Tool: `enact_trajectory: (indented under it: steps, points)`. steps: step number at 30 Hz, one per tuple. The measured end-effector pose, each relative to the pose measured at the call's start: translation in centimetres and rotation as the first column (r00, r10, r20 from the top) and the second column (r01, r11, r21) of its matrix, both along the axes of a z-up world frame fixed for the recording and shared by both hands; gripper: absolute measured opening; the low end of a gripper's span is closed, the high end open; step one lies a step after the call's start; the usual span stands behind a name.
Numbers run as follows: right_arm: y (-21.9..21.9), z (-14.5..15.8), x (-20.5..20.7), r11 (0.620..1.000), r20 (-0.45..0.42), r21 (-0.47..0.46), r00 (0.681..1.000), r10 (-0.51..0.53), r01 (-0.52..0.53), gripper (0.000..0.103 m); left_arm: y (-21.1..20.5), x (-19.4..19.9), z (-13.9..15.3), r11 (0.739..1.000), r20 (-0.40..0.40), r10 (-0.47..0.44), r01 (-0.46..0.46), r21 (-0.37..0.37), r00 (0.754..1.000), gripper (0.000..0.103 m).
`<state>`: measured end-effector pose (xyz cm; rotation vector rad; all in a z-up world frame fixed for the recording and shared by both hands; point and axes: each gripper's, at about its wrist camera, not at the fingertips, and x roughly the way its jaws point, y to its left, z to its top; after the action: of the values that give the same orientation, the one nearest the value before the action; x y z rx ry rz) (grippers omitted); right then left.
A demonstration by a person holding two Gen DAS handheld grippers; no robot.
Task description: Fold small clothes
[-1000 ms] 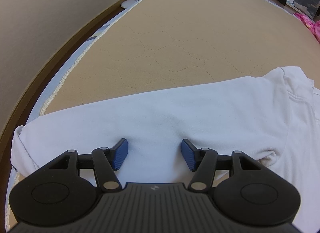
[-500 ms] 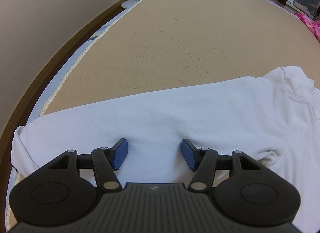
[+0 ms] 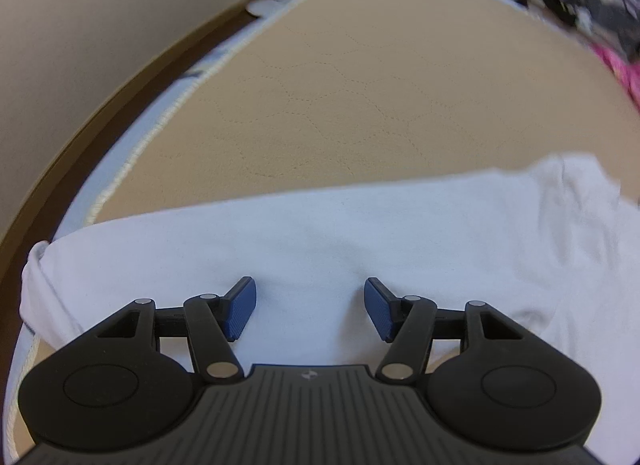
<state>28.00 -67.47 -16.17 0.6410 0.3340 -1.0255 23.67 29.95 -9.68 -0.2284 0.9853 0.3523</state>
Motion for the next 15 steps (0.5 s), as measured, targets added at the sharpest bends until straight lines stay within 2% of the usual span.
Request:
enact_trajectory:
  steps: [1, 2, 4, 6, 7, 9, 10, 11, 12, 14, 15]
  points:
    - [0.5, 0.7, -0.1, 0.999, -0.018, -0.038, 0.999, -0.031, 0.031, 0.018, 0.1, -0.4, 0.6, 1.0, 0.034, 0.009, -0.008, -0.014, 0.999, 0.065]
    - [0.9, 1.6, -0.2, 0.994, -0.036, -0.084, 0.996, -0.077, 0.074, 0.02, 0.2, -0.7, 1.2, 1.0, 0.067, 0.01, -0.008, -0.031, 0.998, 0.065]
    - [1.7, 3.5, -0.9, 0.968, -0.069, -0.191, 0.982, -0.178, 0.162, 0.031, 0.1, -1.2, 1.9, 0.998, 0.114, 0.0, 0.008, -0.064, 0.994, 0.065]
    - [2.0, 5.1, -1.5, 0.96, -0.045, -0.23, 0.983, -0.176, 0.161, 0.033, 0.0, -1.2, 2.0, 0.991, 0.137, -0.032, 0.049, -0.121, 0.99, 0.065]
    - [2.1, 5.8, -1.8, 0.964, -0.036, -0.228, 0.989, -0.146, 0.134, 0.033, 0.2, -1.2, 1.7, 0.988, 0.125, -0.044, 0.062, -0.142, 0.991, 0.065]
    - [2.6, 7.5, -2.2, 0.98, 0.002, -0.196, 0.999, -0.045, 0.045, 0.033, 0.8, -1.1, 0.1, 0.988, 0.019, -0.024, 0.027, -0.15, 1.0, 0.064]
    - [3.1, 8.4, -2.5, 0.984, 0.029, -0.18, 0.999, 0.016, -0.01, 0.033, 1.3, -1.3, -0.7, 0.99, -0.037, 0.0, -0.005, -0.138, 0.999, 0.05]
    - [3.8, 9.6, -2.7, 0.983, 0.061, -0.168, 0.995, 0.084, -0.072, 0.033, 1.8, -1.7, -0.7, 0.993, -0.037, 0.01, -0.014, -0.121, 0.999, 0.042]
    - [4.9, 10.6, -3.1, 0.978, 0.093, -0.158, 0.983, 0.155, -0.139, 0.033, 2.4, -2.1, -0.2, 0.994, -0.023, 0.027, -0.03, -0.109, 0.999, 0.039]
    - [7.6, 12.8, -3.7, 0.949, 0.141, -0.144, 0.943, 0.3, -0.28, 0.038, 4.1, -3.6, 0.8, 0.99, 0.02, 0.109, -0.107, -0.093, 0.994, 0.04]
    - [9.2, 13.6, -4.2, 0.926, 0.153, -0.141, 0.916, 0.37, -0.351, 0.046, 5.3, -4.5, 1.0, 0.984, 0.035, 0.158, -0.154, -0.095, 0.987, 0.04]
